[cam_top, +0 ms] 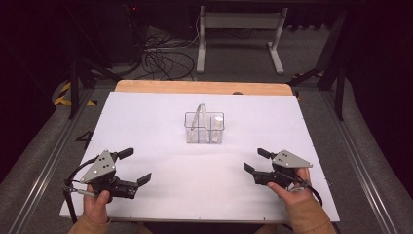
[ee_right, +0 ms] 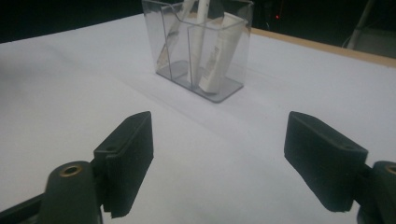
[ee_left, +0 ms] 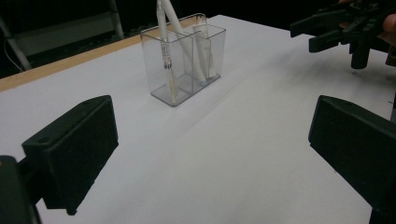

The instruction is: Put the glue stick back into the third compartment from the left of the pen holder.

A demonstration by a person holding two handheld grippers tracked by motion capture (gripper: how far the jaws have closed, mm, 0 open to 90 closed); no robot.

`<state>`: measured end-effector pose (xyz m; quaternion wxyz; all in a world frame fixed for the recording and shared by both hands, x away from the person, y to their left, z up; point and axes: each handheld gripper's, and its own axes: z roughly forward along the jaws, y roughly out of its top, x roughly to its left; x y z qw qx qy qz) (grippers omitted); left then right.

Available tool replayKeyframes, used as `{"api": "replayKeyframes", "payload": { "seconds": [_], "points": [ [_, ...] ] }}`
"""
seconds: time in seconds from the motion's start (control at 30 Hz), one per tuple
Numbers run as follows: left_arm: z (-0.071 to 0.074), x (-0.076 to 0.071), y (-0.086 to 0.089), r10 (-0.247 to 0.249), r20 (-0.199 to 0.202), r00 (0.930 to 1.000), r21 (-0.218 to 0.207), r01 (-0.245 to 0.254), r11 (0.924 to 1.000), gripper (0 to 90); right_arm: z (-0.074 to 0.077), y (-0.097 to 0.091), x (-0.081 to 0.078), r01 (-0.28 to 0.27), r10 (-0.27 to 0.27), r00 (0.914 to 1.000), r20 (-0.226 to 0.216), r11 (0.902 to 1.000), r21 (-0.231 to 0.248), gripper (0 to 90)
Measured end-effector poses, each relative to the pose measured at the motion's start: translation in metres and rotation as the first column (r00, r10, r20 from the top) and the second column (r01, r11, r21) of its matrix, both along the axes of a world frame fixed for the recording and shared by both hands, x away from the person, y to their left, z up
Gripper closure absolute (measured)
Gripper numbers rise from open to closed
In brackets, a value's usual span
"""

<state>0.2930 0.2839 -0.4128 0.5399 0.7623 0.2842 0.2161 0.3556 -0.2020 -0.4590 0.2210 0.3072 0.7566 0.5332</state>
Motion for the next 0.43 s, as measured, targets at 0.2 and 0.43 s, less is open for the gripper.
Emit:
{"api": "replayKeyframes", "payload": {
  "seconds": [0.2, 0.43],
  "points": [
    [-0.0008, 0.0003, 0.0010, 0.006, -0.002, 1.0000, -0.002, -0.006, 1.0000, 2.2, 0.0009, -0.0031, 0.0006, 0.004, -0.004, 0.9999, 0.010, 1.0000, 0.002, 24.5],
    [-0.0035, 0.0011, 0.0019, 0.001, 0.003, 1.0000, -0.002, -0.001, 1.0000, 2.3, 0.0058, -0.0071, 0.0010, 0.004, -0.004, 1.0000, 0.004, 1.0000, -0.007, 23.4]
  ]
}}
